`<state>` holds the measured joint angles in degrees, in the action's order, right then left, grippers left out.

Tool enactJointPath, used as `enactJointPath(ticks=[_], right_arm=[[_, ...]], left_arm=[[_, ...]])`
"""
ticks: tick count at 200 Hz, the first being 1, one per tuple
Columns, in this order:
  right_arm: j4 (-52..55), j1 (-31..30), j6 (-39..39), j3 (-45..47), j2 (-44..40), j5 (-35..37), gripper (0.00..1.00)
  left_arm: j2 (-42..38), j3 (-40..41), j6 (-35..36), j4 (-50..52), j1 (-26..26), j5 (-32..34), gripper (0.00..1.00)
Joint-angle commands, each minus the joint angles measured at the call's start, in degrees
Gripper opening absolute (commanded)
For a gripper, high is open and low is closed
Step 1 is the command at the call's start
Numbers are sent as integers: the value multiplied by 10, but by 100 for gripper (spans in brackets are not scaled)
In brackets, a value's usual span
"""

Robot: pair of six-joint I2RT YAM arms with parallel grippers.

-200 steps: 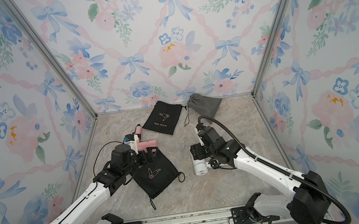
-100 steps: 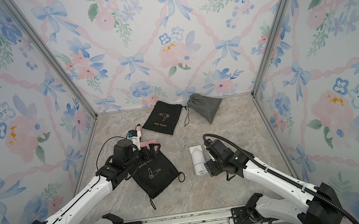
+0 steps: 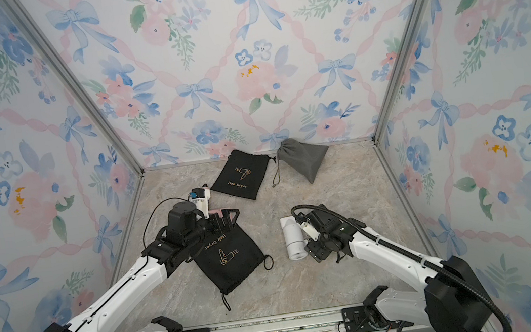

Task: Pack away hair dryers
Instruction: Adjust the hair dryer at the center of the board.

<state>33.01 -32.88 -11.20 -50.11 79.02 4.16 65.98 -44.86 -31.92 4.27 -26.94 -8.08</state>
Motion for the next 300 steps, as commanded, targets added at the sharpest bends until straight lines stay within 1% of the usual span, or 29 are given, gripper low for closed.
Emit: enactJointPath(ticks=[1,12,42,57,72,104,118,145,167,187,216,233,249,273,300], right_arm=[[-20,5,-37,-4,40,-56,80],[-30,4,-35,-3,53,-71,79],[-66,0,-21,-5,84,-85,77],[-64,-5,-17,-19,108,-85,74],[-61,-19,-17,-38,128,-67,73],[-60,-33,-1,-79,155,-77,73],[-52,-37,13,-103,188,-76,70],[-45,-40,71,-146,224,-69,62],[-41,-43,126,-174,252,-74,61],[-34,-57,156,-195,274,-65,58],[-26,-78,216,-226,296,-30,57],[-2,-82,264,-253,313,-9,56],[0,-83,302,-266,321,-14,56],[-41,-83,365,-260,322,-25,56],[-71,-83,412,-264,332,-26,57]], left_arm=[[11,-24,20,-7,5,-19,97],[14,-30,21,-6,7,-23,98],[27,-40,21,-6,14,-28,98],[31,-41,21,-6,15,-27,97],[32,-41,20,-7,15,-25,97],[35,-42,21,-7,21,-24,97],[34,-44,23,-7,23,-25,97],[30,-47,23,-7,28,-23,97],[30,-47,23,-8,30,-24,97],[30,-45,22,-7,30,-23,97],[30,-44,18,-7,31,-20,97],[30,-44,15,-7,31,-16,98],[29,-44,12,-7,30,-9,97],[31,-42,5,-7,31,-2,97],[32,-36,-5,-7,30,-2,97]])
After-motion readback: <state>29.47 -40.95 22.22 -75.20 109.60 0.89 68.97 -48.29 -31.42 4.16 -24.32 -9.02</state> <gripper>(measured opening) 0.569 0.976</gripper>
